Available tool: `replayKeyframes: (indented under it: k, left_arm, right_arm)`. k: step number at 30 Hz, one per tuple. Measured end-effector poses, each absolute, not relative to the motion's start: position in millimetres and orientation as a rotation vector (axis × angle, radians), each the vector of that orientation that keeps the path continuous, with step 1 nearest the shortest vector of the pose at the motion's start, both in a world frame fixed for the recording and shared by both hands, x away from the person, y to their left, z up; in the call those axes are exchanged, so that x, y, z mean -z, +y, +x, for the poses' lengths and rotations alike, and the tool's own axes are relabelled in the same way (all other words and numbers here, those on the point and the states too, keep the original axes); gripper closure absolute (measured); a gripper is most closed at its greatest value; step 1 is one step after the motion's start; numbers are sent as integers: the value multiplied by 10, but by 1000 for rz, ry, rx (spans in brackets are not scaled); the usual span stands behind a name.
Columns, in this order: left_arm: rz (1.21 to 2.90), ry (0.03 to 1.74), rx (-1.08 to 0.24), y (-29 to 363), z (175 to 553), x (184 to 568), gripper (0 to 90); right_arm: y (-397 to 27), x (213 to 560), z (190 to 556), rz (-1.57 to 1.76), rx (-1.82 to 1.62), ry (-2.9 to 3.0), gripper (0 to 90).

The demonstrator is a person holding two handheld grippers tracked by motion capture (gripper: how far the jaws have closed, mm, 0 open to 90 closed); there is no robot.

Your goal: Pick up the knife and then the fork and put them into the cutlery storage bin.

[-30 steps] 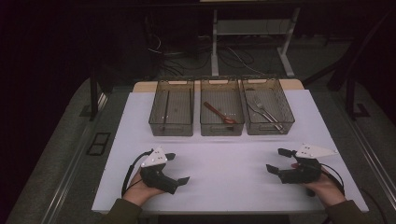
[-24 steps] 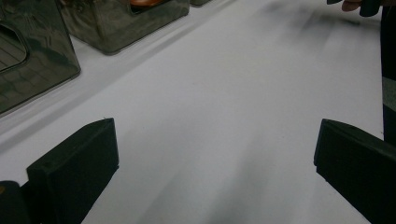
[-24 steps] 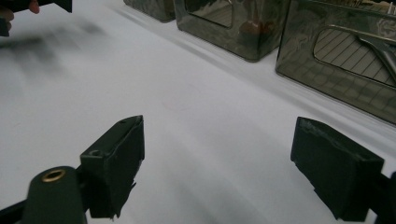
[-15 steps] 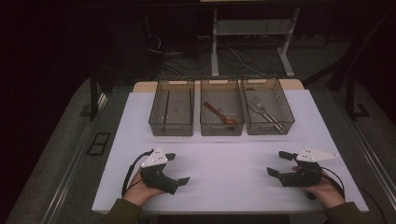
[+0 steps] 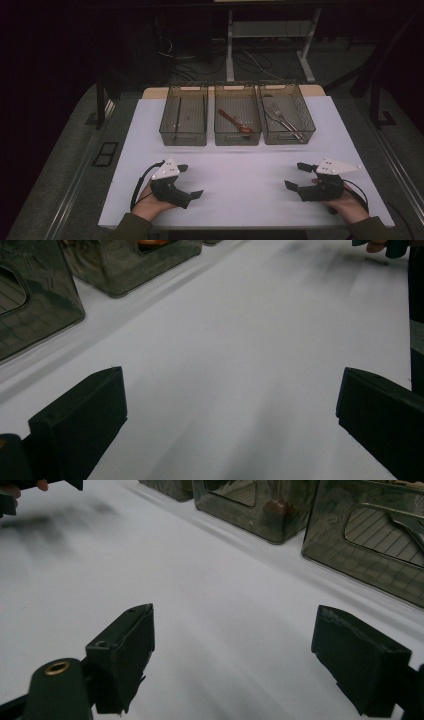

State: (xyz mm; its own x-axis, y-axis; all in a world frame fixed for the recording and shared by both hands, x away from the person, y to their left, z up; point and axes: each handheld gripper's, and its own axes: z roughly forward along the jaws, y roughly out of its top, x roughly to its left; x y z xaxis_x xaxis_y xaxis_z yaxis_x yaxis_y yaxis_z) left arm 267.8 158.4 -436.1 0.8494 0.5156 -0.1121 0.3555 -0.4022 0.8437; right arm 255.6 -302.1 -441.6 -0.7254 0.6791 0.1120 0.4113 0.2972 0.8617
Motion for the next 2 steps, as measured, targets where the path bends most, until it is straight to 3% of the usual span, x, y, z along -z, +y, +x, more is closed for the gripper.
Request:
replayKeyframes:
  k: [2]
  left_arm:
    - [2033,638,-203,1584,2678,4361,0]
  right_arm:
    - [-3018,4413,2555,992,-1400,2291,167]
